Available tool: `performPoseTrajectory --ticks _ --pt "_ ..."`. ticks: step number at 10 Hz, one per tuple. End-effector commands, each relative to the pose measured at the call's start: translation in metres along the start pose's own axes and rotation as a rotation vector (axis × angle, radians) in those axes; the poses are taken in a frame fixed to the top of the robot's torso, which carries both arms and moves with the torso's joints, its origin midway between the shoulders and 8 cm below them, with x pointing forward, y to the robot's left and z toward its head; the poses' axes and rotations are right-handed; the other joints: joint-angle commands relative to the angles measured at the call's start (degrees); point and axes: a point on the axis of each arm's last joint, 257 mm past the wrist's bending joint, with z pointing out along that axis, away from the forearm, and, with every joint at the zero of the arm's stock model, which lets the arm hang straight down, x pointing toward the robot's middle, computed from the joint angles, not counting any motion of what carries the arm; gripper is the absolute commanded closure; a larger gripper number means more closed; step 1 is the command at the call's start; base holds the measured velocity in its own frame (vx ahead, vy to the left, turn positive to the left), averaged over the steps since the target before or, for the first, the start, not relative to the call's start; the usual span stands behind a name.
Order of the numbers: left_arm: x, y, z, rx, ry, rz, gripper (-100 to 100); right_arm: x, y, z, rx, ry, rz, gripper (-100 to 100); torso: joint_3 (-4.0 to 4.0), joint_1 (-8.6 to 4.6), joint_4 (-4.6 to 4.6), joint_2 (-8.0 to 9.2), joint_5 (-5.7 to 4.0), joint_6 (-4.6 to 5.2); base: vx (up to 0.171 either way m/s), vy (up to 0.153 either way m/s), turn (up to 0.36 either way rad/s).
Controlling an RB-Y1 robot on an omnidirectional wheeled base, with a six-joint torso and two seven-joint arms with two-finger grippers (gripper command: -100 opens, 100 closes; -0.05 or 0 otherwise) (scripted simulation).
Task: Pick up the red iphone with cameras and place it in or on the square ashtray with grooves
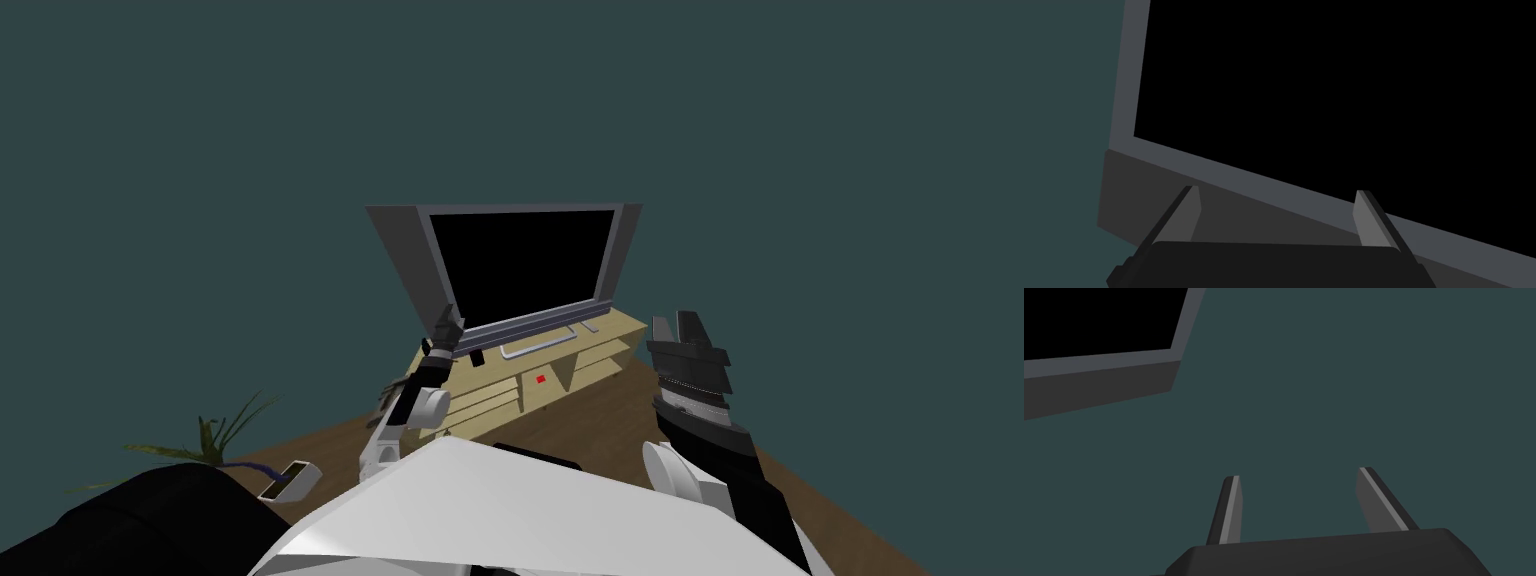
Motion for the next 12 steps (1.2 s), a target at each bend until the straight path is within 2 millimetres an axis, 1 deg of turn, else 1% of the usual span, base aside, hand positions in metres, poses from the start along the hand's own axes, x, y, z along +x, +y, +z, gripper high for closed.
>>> performPoseTrajectory --ticks 1,2,3,4,5,6,7,9,10,11,12 --pt "-0.002 0.021 0.002 -0.066 0.010 0.008 -100 0.000 0.000 0.000 0.000 0.000 0.000 0 0.00 0.00 0.00 0.00 0.00 0.00 0.001 -0.006 -0.141" --pt "-0.002 0.025 0.001 -0.079 0.009 0.008 -100 0.000 0.000 0.000 0.000 0.000 0.000 0 -0.01 0.00 0.00 -0.01 0.00 0.03 0.002 -0.001 -0.063" --pt "-0.004 0.040 0.003 -0.129 0.018 0.015 -100 0.000 0.000 0.000 0.000 0.000 0.000 0 0.00 0.01 0.00 0.00 0.00 -0.01 0.001 -0.005 -0.120" --pt "-0.004 0.044 0.002 -0.145 0.018 0.015 -100 0.000 0.000 0.000 0.000 0.000 0.000 0 0.00 0.00 0.00 0.00 0.00 0.02 0.000 -0.001 -0.078" --pt "-0.006 0.058 0.004 -0.185 0.028 0.022 -100 0.000 0.000 0.000 0.000 0.000 0.000 0 0.00 0.01 0.00 0.00 0.00 0.00 0.001 -0.003 -0.143" --pt "-0.006 0.064 0.002 -0.210 0.028 0.023 -100 0.000 0.000 0.000 0.000 0.000 0.000 0 0.00 0.01 0.00 0.00 0.00 0.02 0.001 0.000 -0.082" --pt "-0.009 0.076 0.004 -0.246 0.037 0.030 -100 0.000 0.000 0.000 0.000 0.000 0.000 0 0.00 0.02 0.00 0.00 0.00 -0.01 0.000 -0.003 -0.158" --pt "-0.009 0.085 0.001 -0.285 0.038 0.031 -100 0.000 0.000 0.000 0.000 0.000 0.000 0 0.00 0.01 0.00 0.01 0.00 -0.01 0.000 0.001 -0.025" --pt "-0.011 0.099 0.001 -0.330 0.047 0.039 -100 0.000 0.000 0.000 0.000 0.000 0.000 0 0.01 0.02 0.00 0.01 0.00 -0.02 -0.001 -0.005 -0.163" --pt "-0.011 0.105 -0.001 -0.351 0.048 0.040 -100 0.000 0.000 0.000 0.000 0.000 0.000 0 0.00 0.01 0.00 0.00 0.00 0.02 -0.001 0.001 -0.091" --pt "-0.014 0.116 0.000 -0.389 0.057 0.047 -100 0.000 0.000 0.000 0.000 0.000 0.000 0 0.00 0.02 0.00 0.01 0.00 -0.01 -0.001 -0.001 -0.143"
